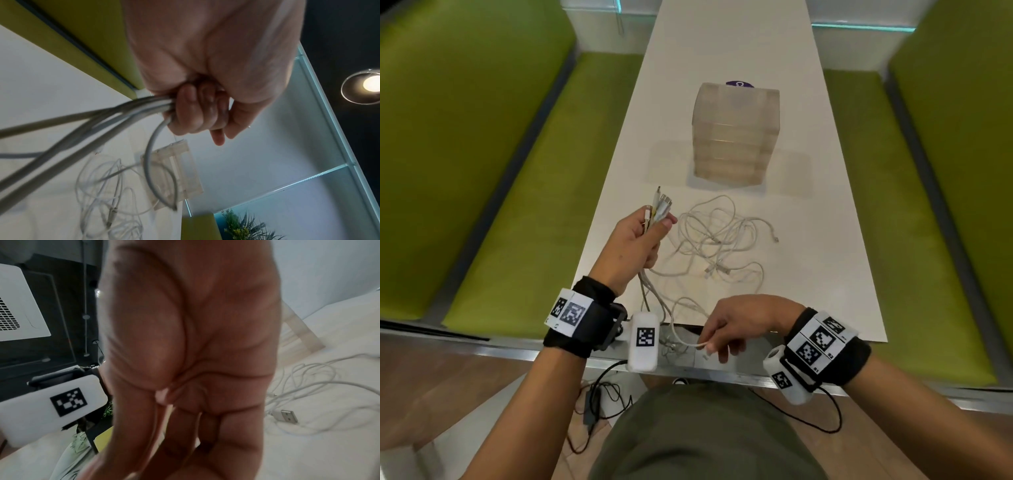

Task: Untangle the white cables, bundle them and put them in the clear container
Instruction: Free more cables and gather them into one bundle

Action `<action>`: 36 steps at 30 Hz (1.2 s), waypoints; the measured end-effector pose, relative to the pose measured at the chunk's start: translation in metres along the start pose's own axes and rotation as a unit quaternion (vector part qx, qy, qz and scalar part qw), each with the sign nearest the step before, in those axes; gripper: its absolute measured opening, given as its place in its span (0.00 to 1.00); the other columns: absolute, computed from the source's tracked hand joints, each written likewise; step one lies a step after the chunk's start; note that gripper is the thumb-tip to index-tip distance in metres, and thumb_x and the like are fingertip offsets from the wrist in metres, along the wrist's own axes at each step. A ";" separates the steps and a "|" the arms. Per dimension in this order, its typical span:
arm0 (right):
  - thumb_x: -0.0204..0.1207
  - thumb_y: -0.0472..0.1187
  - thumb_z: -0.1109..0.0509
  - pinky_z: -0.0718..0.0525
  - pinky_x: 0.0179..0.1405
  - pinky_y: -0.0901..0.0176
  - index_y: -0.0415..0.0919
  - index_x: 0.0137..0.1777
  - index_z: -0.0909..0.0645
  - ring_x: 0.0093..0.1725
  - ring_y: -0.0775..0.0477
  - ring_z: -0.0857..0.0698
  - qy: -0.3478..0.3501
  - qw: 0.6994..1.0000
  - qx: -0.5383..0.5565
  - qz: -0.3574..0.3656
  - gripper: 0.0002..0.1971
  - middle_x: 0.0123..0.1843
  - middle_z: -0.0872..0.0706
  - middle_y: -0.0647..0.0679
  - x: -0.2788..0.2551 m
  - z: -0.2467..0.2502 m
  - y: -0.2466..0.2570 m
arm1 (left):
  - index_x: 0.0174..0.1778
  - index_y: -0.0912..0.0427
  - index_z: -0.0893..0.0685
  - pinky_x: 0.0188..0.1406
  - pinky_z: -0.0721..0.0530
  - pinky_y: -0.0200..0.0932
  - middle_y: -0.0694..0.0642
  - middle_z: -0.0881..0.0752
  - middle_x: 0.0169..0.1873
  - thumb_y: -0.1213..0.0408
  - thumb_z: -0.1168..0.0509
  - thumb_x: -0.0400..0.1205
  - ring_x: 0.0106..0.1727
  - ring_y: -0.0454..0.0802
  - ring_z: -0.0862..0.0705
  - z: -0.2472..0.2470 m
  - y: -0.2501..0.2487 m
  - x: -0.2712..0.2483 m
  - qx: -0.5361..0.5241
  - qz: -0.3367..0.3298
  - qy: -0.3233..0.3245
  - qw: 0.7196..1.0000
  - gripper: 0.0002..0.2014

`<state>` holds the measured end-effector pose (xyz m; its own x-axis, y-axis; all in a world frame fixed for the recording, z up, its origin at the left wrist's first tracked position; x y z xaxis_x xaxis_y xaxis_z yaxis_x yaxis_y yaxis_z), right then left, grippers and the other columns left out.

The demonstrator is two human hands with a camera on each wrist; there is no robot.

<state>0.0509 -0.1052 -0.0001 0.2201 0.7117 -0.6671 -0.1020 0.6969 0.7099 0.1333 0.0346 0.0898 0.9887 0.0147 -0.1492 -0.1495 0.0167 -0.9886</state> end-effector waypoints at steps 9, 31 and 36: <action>0.81 0.48 0.34 0.24 0.24 0.64 0.55 0.65 0.21 0.22 0.54 0.24 -0.073 0.997 0.009 0.002 0.14 0.27 0.17 0.51 -0.011 0.022 0.002 | 0.48 0.60 0.18 0.18 0.40 0.35 0.46 0.37 0.22 0.66 0.40 0.86 0.21 0.42 0.41 0.005 0.001 -0.002 -0.017 0.004 -0.012 1.000 0.06; 0.79 0.34 0.35 0.18 0.50 0.62 0.43 0.59 0.15 0.45 0.55 0.14 -0.067 0.995 -0.074 0.029 0.12 0.50 0.11 0.51 0.014 0.028 -0.004 | 0.45 0.61 0.22 0.20 0.40 0.36 0.45 0.38 0.21 0.63 0.41 0.87 0.22 0.44 0.42 -0.004 0.001 -0.002 -0.048 0.006 -0.015 0.999 0.07; 0.76 0.27 0.37 0.24 0.52 0.57 0.45 0.59 0.18 0.59 0.44 0.22 -0.236 0.936 -0.245 -0.094 0.18 0.60 0.22 0.45 -0.007 0.072 -0.065 | 0.42 0.58 0.22 0.22 0.40 0.36 0.46 0.37 0.22 0.62 0.44 0.88 0.23 0.44 0.42 -0.001 0.002 -0.002 -0.056 -0.002 -0.019 0.998 0.11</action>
<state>0.1257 -0.1617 -0.0255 0.6708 0.5348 -0.5139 -0.4255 0.8450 0.3240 0.1311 0.0338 0.0885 0.9879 0.0535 -0.1457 -0.1402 -0.0949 -0.9856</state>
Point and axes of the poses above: each hand's wrist, its own x-axis towards the middle knuckle, its own z-axis out of the back of the hand, y = z × x, the point moved 10 cm from there along x, towards the middle knuckle
